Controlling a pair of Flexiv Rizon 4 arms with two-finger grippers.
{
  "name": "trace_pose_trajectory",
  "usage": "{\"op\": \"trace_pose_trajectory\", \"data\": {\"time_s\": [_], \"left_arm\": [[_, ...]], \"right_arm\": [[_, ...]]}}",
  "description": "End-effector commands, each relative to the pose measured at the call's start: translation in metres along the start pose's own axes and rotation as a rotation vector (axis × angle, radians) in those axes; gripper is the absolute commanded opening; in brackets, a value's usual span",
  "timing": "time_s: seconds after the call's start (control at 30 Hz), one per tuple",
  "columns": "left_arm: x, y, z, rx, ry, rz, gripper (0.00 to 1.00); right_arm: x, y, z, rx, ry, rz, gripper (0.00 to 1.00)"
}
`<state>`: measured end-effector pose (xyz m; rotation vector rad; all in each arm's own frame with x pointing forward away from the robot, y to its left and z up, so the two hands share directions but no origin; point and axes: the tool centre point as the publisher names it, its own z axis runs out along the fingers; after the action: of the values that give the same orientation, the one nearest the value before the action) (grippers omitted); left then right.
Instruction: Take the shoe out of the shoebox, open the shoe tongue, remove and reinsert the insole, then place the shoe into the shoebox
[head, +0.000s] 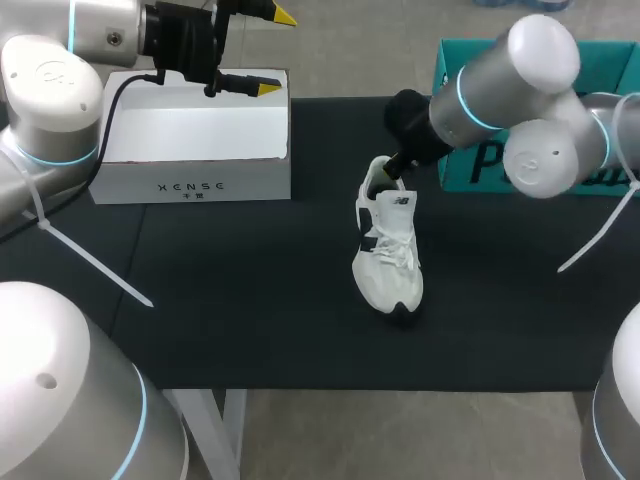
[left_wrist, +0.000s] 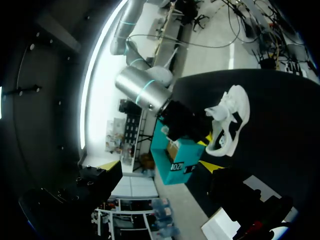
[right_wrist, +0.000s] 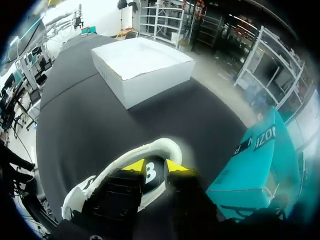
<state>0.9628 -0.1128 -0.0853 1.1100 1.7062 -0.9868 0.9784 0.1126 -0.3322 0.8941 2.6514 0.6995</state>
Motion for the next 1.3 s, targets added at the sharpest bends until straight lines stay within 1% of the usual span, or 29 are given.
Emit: {"op": "trace_pose_trajectory", "data": {"time_s": [0.03, 0.2, 0.27, 0.43, 0.57, 0.63, 0.73, 0.83, 0.87, 0.9, 0.97, 1.07, 1.2, 1.3], "left_arm": [[0.0, 0.0, -0.001, 0.0, 0.004, 0.0, 1.0], [0.0, 0.0, -0.001, 0.0, 0.004, 0.0, 1.0], [0.0, 0.0, -0.001, 0.0, 0.004, 0.0, 1.0], [0.0, 0.0, -0.001, 0.0, 0.004, 0.0, 1.0], [0.0, 0.0, -0.001, 0.0, 0.004, 0.0, 1.0], [0.0, 0.0, -0.001, 0.0, 0.004, 0.0, 1.0], [0.0, 0.0, -0.001, 0.0, 0.004, 0.0, 1.0], [0.0, 0.0, -0.001, 0.0, 0.004, 0.0, 1.0], [0.0, 0.0, -0.001, 0.0, 0.004, 0.0, 1.0], [0.0, 0.0, -0.001, 0.0, 0.004, 0.0, 1.0], [0.0, 0.0, -0.001, 0.0, 0.004, 0.0, 1.0], [0.0, 0.0, -0.001, 0.0, 0.004, 0.0, 1.0], [0.0, 0.0, -0.001, 0.0, 0.004, 0.0, 1.0], [0.0, 0.0, -0.001, 0.0, 0.004, 0.0, 1.0]], "right_arm": [[0.004, 0.002, 0.012, 0.198, -0.059, -0.011, 0.0], [0.006, -0.01, 0.014, 0.23, -0.023, -0.017, 0.0], [0.007, -0.016, 0.016, 0.232, -0.006, -0.019, 0.0], [0.012, -0.023, 0.031, 0.271, 0.037, -0.043, 0.0], [0.013, -0.026, 0.047, 0.281, 0.049, -0.042, 0.0], [0.01, -0.028, 0.053, 0.315, 0.053, 0.031, 0.0], [0.008, -0.031, 0.06, 0.321, 0.042, 0.16, 0.0], [0.009, -0.028, 0.058, 0.314, 0.013, 0.256, 0.0], [0.01, -0.027, 0.057, 0.324, 0.005, 0.277, 0.0], [0.014, -0.024, 0.054, 0.329, -0.004, 0.323, 0.0], [0.018, -0.025, 0.053, 0.326, -0.027, 0.362, 0.0], [0.022, -0.031, 0.061, 0.296, -0.061, 0.408, 0.0], [0.029, -0.041, 0.072, 0.31, -0.099, 0.419, 0.0], [0.033, -0.048, 0.076, 0.316, -0.1, 0.43, 0.0]]}}
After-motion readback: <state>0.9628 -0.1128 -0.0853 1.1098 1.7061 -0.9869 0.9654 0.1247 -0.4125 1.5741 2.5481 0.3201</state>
